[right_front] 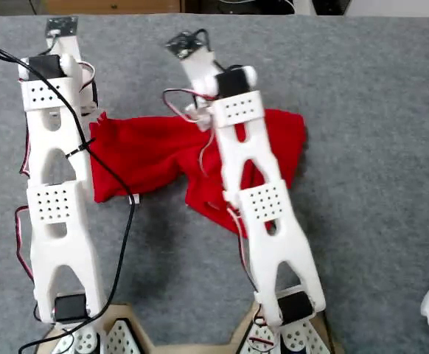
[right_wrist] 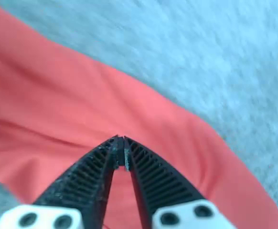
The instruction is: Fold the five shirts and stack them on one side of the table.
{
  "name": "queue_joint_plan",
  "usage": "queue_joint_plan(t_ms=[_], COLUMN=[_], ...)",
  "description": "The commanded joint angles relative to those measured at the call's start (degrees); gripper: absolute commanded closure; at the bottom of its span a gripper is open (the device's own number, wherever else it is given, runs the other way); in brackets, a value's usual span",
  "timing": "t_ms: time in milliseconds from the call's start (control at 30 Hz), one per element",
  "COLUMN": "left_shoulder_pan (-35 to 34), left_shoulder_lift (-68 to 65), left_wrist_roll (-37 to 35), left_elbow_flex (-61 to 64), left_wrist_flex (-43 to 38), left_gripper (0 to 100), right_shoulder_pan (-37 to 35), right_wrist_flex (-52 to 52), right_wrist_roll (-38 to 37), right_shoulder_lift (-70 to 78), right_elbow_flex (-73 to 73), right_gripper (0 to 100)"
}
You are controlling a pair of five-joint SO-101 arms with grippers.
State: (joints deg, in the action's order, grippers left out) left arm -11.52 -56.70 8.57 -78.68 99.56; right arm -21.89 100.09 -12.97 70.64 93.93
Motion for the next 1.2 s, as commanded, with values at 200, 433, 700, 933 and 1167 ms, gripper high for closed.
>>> queue_joint_plan(t_ms=[200,433,700,933,1167], left_shoulder_pan=[-3.6,-12.48,-5.36,4.48,5.71], left_shoulder_lift=[-7.43,-10.68,-11.3,-11.3,-10.68], left_wrist_roll=[-3.43,2.55,0.35,-4.04,-6.24], left_elbow_flex=[-2.2,-2.46,-2.2,-2.46,-2.55], left_wrist_flex=[-3.16,-2.99,-0.44,-0.44,-0.44], left_gripper=[98,98,98,98,98], right_shoulder_pan=[-5.76,-4.44,-3.82,2.15,8.31], right_wrist_flex=[-4.4,-4.31,-5.36,-6.33,-6.59], right_wrist_roll=[-0.09,-0.18,-0.09,-0.09,-0.09], right_shoulder_lift=[-2.24,-1.19,-0.22,2.95,4.79], right_elbow_flex=[-0.75,0.22,-0.22,0.31,0.13], right_gripper=[99.2,99.1,99.1,99.1,99.1])
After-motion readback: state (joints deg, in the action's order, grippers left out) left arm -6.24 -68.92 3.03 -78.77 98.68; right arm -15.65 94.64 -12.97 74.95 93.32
